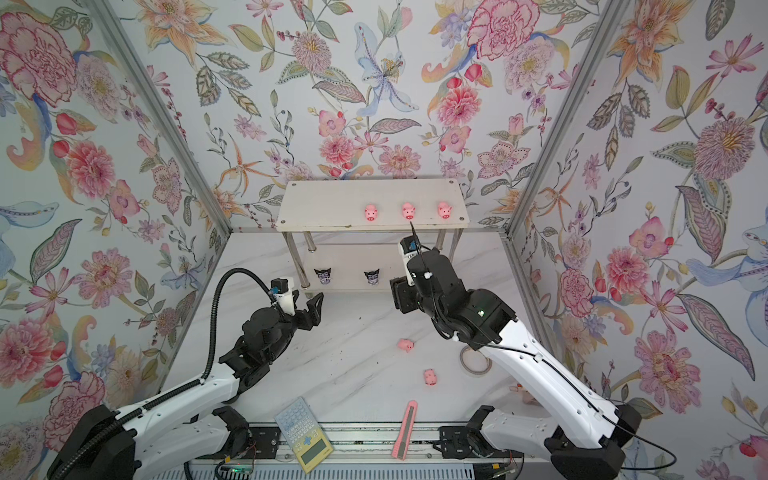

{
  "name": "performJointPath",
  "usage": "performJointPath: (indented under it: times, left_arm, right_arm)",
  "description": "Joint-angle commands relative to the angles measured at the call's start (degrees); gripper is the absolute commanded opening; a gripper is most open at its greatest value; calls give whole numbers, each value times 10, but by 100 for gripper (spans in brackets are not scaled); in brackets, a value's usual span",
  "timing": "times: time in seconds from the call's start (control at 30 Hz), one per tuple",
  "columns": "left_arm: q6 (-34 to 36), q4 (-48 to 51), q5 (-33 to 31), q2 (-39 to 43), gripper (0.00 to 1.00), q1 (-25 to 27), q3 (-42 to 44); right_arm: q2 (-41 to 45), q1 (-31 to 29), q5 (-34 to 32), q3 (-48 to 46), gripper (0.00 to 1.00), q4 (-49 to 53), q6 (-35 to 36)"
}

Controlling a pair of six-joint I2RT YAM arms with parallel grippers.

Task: Place and organize the plastic toys onto the shelf
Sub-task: 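Open the right gripper and raise it off the pig, then move the right gripper down to the pigs on the table while the left arm shifts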

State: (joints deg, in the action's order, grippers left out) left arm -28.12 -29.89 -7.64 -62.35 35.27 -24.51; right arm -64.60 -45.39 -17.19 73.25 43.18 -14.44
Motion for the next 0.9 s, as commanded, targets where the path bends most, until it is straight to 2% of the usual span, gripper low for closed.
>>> performJointPath:
  times: [0.0, 0.07, 0.13, 0.17, 0.23, 0.27, 0.3, 0.33, 0.37, 0.4, 0.43, 0.63, 0.8, 0.87]
  left_arm:
    - [-23, -64, 51, -50, 78, 2, 1]
    - [-32, -88, 62, -79, 78, 7, -1]
    - [-38, -117, 69, -107, 76, 18, -1]
    - [-42, -129, 71, -122, 76, 23, -3]
    - [-48, -147, 72, -150, 75, 34, -14]
    - [-50, -155, 74, -165, 75, 42, -21]
    - [-52, -161, 75, -179, 74, 49, -28]
    - [-54, -164, 74, -189, 74, 56, -32]
    - [-56, -169, 72, -201, 74, 63, -35]
    - [-60, -174, 70, -209, 75, 69, -35]
    - [-65, -180, 67, -214, 75, 72, -33]
    - [-86, -192, 52, -227, 76, 78, -16]
    - [-79, -164, 46, -216, 76, 77, -25]
    - [-71, -151, 42, -211, 76, 77, -30]
  right_arm:
    - [-7, 22, 27, -109, 54, -14, -80]
    - [-5, 24, 54, -171, 42, -41, -108]
    - [-3, 26, 85, -237, 22, -96, -131]
    - [-4, 30, 100, -260, 18, -121, -137]
    - [-14, 38, 123, -295, 17, -161, -143]
    - [-22, 42, 132, -307, 18, -176, -137]
    - [-33, 46, 145, -316, 24, -189, -126]
    - [-44, 49, 158, -322, 38, -197, -113]
    - [-58, 50, 168, -326, 58, -205, -97]
    - [-74, 50, 168, -327, 69, -205, -85]
    - [-87, 50, 167, -327, 73, -205, -76]
    - [-150, 64, 155, -320, 78, -231, -32]
    - [-178, 79, 178, -322, 76, -272, -21]
    - [-188, 79, 196, -325, 72, -290, -18]
